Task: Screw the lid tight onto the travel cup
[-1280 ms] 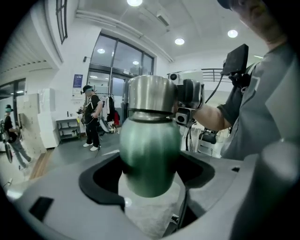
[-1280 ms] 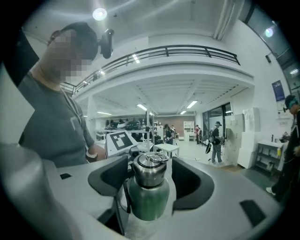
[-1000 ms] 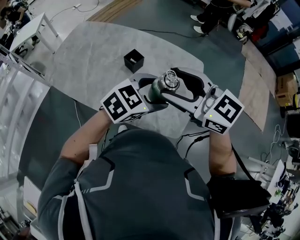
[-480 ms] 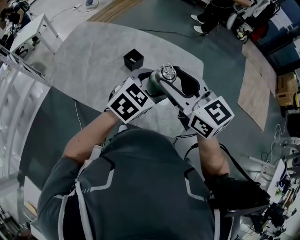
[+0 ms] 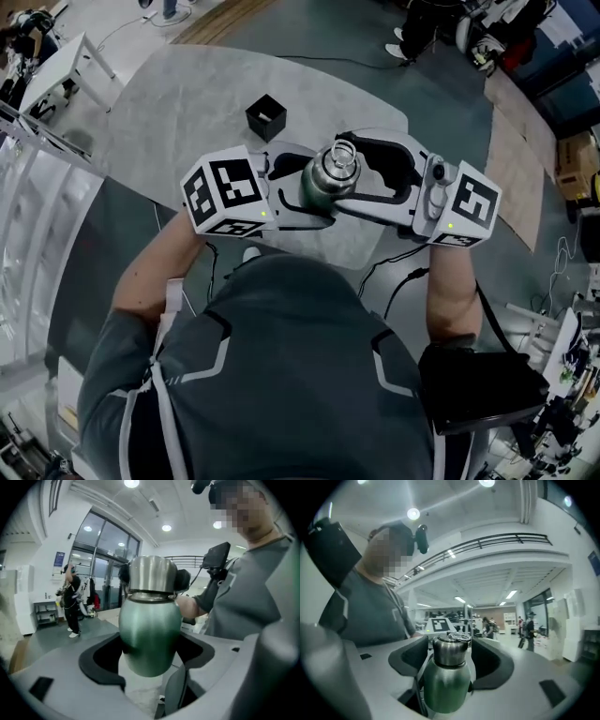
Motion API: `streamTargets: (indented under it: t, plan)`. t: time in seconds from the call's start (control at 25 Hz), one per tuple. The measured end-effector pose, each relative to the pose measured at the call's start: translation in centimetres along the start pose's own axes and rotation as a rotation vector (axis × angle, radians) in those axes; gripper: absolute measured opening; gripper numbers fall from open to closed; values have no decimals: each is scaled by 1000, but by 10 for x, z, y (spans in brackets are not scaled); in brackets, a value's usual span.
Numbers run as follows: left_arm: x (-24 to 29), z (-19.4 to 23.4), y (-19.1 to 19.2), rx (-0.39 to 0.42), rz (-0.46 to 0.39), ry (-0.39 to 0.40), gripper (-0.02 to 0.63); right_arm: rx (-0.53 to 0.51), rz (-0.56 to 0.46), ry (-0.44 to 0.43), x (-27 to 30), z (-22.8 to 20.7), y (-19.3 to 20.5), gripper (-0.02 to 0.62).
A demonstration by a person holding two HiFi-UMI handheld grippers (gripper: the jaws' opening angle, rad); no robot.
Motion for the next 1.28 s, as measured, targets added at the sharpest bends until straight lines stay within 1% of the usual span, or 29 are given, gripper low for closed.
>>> streamTargets:
  t: [0.08,0.2,0.24,0.28,0.32,0.4,0.44,0.52,0.6,0.72,0.8,0.88,1.0,1.2,1.28]
  plan:
    - [-1,-8,-5,19,-39,88,368,-14,24,-131,2,4,-2,302]
    - [2,-16,-12,45,-58,183,368,4,79,-233,2,8,-2,301]
    - [3,-18,-13,51,-57,200,369,7,76,-263,2,9,-3,299]
    - [5,-19,-14,54,-56,211,368,10,65,-289,2,9,-5,278]
    - [6,-19,-15,54,-54,213,368,13,49,-308,2,9,-6,276]
    - [9,-19,-16,47,-33,189,368,16,18,-309,2,8,-7,275]
    - [10,-18,-15,40,-10,161,368,14,12,-285,1,7,-7,273]
    - [11,-14,-9,22,53,86,368,5,18,-185,0,4,-3,272]
    - [11,-8,-1,-3,126,-1,368,-2,34,-51,0,0,5,272]
    - [12,-2,11,-19,232,-123,368,-46,79,155,4,1,17,270]
    - [13,2,15,-21,273,-178,368,-40,87,271,8,2,20,270]
    - [12,5,19,-22,295,-212,368,-2,78,362,12,1,22,270]
    - [12,6,25,7,337,-253,368,22,110,436,18,3,24,270]
    - [15,7,21,128,430,-355,368,60,164,522,18,7,22,268]
    - [15,8,21,148,448,-377,369,90,159,549,18,5,23,268]
Point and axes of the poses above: the fingertips, and each gripper's own axes: x forward along the fingers, z to its left, y out of its underside, the point moved 9 cm from there along -x, backward along the fingers, and after that the axes turned 14 degrees about x, right-handed, at the moved point
